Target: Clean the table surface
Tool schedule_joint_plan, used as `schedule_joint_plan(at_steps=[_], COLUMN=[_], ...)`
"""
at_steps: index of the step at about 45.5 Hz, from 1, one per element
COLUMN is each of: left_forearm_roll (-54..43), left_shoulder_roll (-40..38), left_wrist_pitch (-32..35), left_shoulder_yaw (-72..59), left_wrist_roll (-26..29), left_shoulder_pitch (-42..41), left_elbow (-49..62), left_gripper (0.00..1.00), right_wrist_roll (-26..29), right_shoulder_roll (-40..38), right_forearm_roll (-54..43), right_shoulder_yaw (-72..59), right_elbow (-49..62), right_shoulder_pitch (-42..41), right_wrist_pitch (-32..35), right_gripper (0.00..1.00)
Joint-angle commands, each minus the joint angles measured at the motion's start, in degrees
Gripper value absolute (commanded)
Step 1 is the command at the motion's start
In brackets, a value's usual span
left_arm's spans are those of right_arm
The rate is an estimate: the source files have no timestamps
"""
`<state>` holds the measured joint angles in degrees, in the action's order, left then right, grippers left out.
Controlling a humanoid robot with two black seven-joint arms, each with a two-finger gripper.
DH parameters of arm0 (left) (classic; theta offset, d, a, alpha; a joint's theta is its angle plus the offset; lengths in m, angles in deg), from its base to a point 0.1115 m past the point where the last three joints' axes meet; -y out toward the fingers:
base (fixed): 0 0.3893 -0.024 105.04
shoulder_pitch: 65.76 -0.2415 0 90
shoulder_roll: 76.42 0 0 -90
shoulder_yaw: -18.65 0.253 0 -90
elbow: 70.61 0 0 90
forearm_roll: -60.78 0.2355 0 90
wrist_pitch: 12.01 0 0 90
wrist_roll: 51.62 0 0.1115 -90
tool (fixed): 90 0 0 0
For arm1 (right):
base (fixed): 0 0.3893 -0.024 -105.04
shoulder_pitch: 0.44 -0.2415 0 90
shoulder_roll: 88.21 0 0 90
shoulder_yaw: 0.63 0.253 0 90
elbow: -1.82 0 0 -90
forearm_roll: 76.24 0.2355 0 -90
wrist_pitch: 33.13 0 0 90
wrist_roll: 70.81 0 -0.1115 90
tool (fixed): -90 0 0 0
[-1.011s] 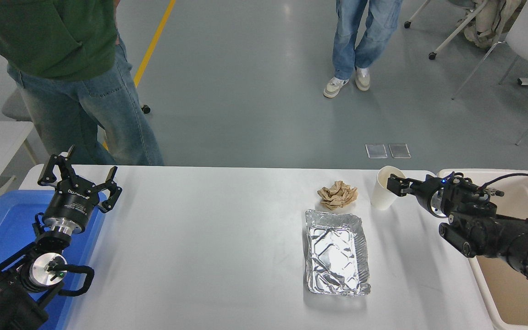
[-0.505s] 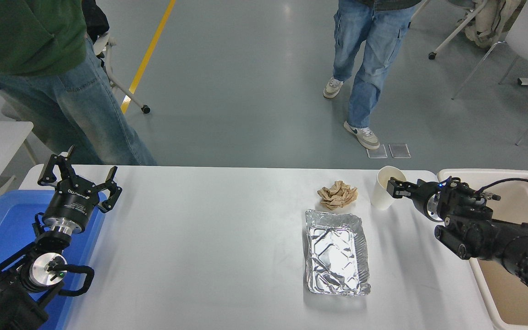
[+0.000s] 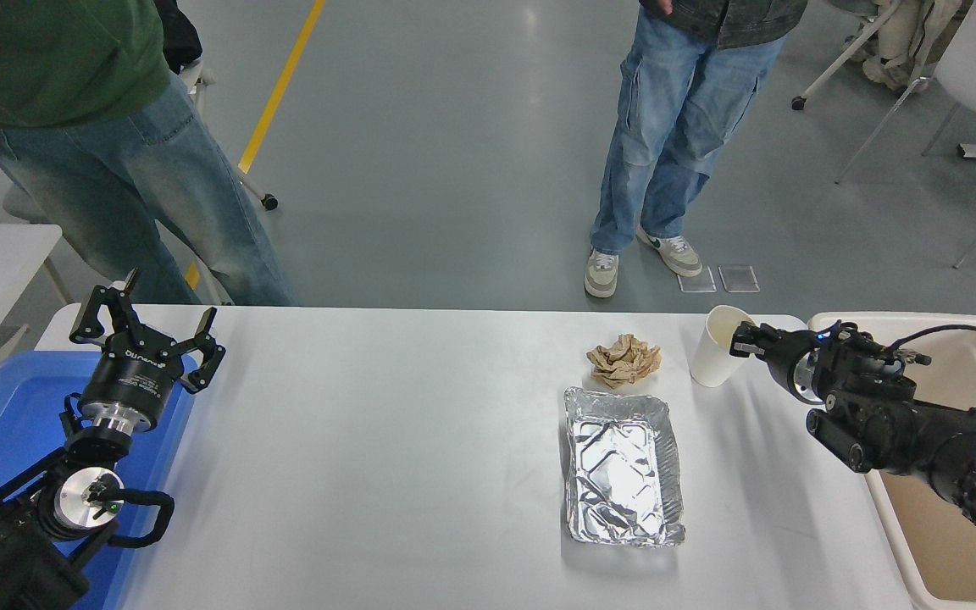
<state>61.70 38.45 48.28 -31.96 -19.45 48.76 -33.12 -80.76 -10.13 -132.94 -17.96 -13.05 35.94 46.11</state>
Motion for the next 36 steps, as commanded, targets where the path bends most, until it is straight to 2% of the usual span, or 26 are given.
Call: schedule_joint_plan(at_steps=[1,13,22,27,36], left_forearm_roll=[-0.04,-0.04,-0.04,-0.04,-0.04], left_shoulder_roll=[0.00,0.00,0.00,0.00,0.00], left_wrist_pitch=[-0.08,-0.08,0.01,0.01,-0.08], left_shoulder_yaw=[-0.02,-0.02,0.07,-0.02,-0.02], left_wrist_roll=[0.00,0.00,0.00,0.00,0.00], left_shoulder_pitch=[0.00,0.00,0.00,0.00,0.00], left_elbow=[0.04,-0.04,0.04,0.04,0.04], left_gripper=[0.99,0.99,0.99,0.99,0.99], right_wrist_roll=[-1.47,-2.70,-6.83,-7.27,-7.27], right_shoulder_roll=[-0.20,-0.64,-4.24,-8.98,-21.37], right_forearm_roll=[0.01,0.19,5.45,8.36,8.98], right_shoulder_yaw=[-0.06,0.20,0.73,0.90,1.34], right_elbow=[0.11,-0.59,-1.73,-7.52,-25.63], right_shoulder_pitch=[-0.43,-2.19,-4.30,-5.96,-9.92], right_wrist_pitch=[2.06,4.60,8.56,10.06,9.00], right_gripper=[0.00,0.00,0.00,0.00,0.00])
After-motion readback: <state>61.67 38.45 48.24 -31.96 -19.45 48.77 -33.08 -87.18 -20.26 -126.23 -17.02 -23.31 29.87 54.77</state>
